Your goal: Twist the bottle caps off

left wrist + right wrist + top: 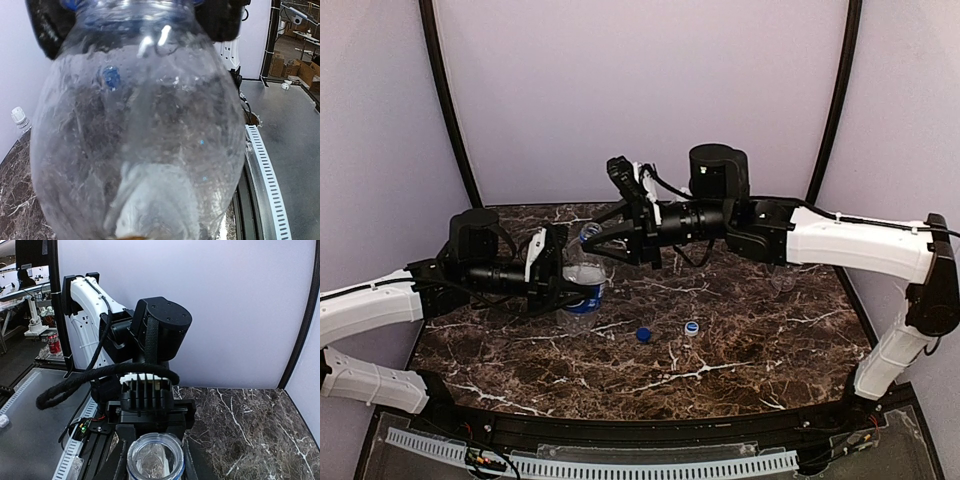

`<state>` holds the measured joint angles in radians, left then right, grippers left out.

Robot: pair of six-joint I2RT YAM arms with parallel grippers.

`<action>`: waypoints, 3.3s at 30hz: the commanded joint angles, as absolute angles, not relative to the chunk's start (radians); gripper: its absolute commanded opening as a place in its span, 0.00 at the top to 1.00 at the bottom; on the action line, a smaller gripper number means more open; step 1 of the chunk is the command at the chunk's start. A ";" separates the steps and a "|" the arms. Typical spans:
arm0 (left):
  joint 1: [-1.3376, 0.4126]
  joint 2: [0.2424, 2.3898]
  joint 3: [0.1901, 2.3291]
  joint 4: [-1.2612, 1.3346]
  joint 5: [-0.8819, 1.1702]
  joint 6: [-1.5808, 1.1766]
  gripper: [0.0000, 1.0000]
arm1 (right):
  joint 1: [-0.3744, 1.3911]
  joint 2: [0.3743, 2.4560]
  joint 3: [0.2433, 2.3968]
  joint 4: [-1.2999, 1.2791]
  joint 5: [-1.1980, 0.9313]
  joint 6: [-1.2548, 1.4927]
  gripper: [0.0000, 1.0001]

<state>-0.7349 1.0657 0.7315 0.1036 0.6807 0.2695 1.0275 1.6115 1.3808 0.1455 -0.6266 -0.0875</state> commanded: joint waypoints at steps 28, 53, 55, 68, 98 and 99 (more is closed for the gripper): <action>-0.745 1.015 0.683 0.173 0.397 0.332 0.01 | 0.540 1.388 1.180 -0.136 0.117 0.015 1.00; -0.745 1.013 0.687 0.155 0.390 0.362 0.01 | 0.162 1.749 1.341 0.070 -0.113 -0.045 1.00; -0.745 1.012 0.686 0.157 0.390 0.363 0.01 | 0.161 1.753 1.333 0.064 -0.106 -0.052 1.00; -0.745 1.017 0.682 0.169 0.409 0.360 0.01 | 0.161 1.703 1.315 0.049 -0.107 -0.071 0.41; -0.629 1.011 0.551 0.264 0.036 0.052 0.01 | 0.467 1.937 1.832 -0.308 -0.150 -0.067 0.14; -0.602 1.001 0.540 0.257 0.020 0.030 0.01 | 0.473 1.963 1.856 -0.318 -0.146 -0.056 0.14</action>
